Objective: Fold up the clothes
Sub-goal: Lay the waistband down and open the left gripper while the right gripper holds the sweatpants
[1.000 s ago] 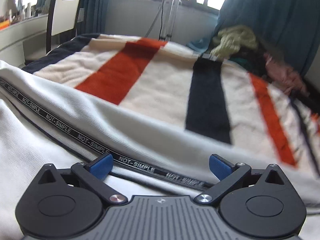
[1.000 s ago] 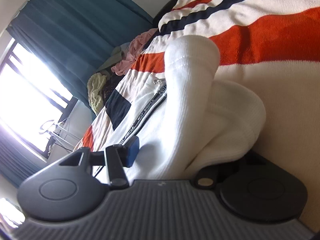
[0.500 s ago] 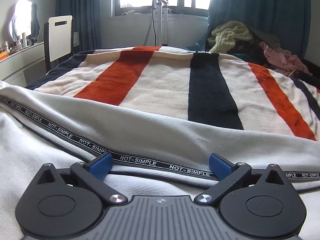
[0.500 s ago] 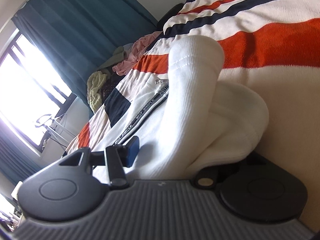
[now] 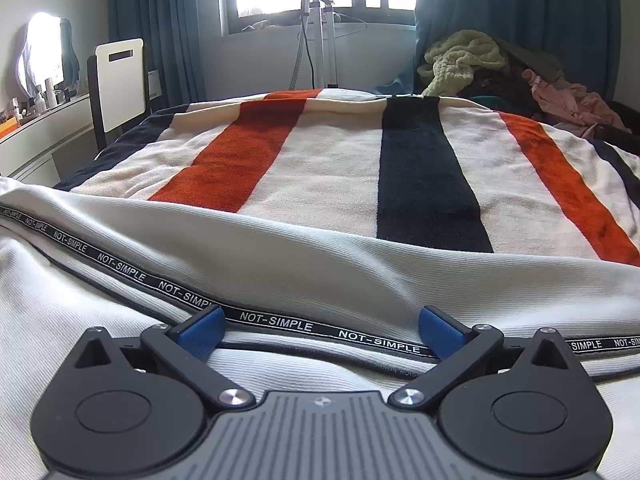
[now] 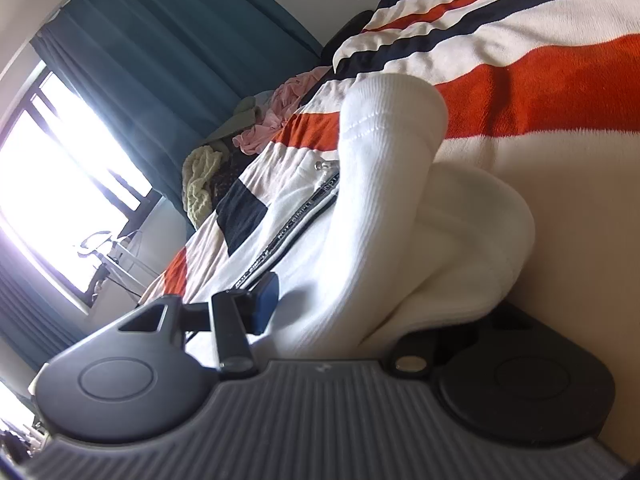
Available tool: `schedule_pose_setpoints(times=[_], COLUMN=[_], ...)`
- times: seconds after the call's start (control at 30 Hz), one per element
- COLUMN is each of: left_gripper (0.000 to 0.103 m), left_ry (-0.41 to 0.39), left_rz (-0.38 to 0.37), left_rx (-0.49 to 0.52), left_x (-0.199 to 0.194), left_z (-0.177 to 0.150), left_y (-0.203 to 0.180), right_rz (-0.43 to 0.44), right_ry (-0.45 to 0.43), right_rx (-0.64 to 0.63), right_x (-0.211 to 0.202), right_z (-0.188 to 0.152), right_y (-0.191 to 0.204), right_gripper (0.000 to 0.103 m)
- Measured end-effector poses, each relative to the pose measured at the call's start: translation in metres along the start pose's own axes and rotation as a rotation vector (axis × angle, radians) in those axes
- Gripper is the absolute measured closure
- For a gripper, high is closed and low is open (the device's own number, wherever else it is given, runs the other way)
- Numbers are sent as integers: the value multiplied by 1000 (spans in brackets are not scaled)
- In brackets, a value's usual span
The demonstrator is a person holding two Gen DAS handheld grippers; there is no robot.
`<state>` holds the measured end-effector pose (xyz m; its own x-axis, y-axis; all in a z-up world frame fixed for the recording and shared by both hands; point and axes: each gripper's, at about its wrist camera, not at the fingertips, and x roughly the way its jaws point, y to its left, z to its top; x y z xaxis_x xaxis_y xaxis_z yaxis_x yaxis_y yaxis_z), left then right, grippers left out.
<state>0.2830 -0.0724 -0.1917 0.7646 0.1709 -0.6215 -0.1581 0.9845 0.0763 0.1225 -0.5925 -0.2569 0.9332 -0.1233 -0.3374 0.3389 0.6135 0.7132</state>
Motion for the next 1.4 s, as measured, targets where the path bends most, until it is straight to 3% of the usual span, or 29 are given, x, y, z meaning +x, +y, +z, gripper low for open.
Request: schedule_pose_setpoints(times=[1.1, 1.4], left_gripper=[0, 0], left_ry=[-3, -2], left_rz=[5, 5], left_rx=[14, 15], left_x=[1, 1], left_z=[-1, -1], left_y=[-1, -2], right_rz=[32, -60], right_ry=[-9, 54], right_rx=[-18, -34], right_x=[4, 7], right_z=[-3, 4], right_y=[-3, 12], right_gripper=[51, 51])
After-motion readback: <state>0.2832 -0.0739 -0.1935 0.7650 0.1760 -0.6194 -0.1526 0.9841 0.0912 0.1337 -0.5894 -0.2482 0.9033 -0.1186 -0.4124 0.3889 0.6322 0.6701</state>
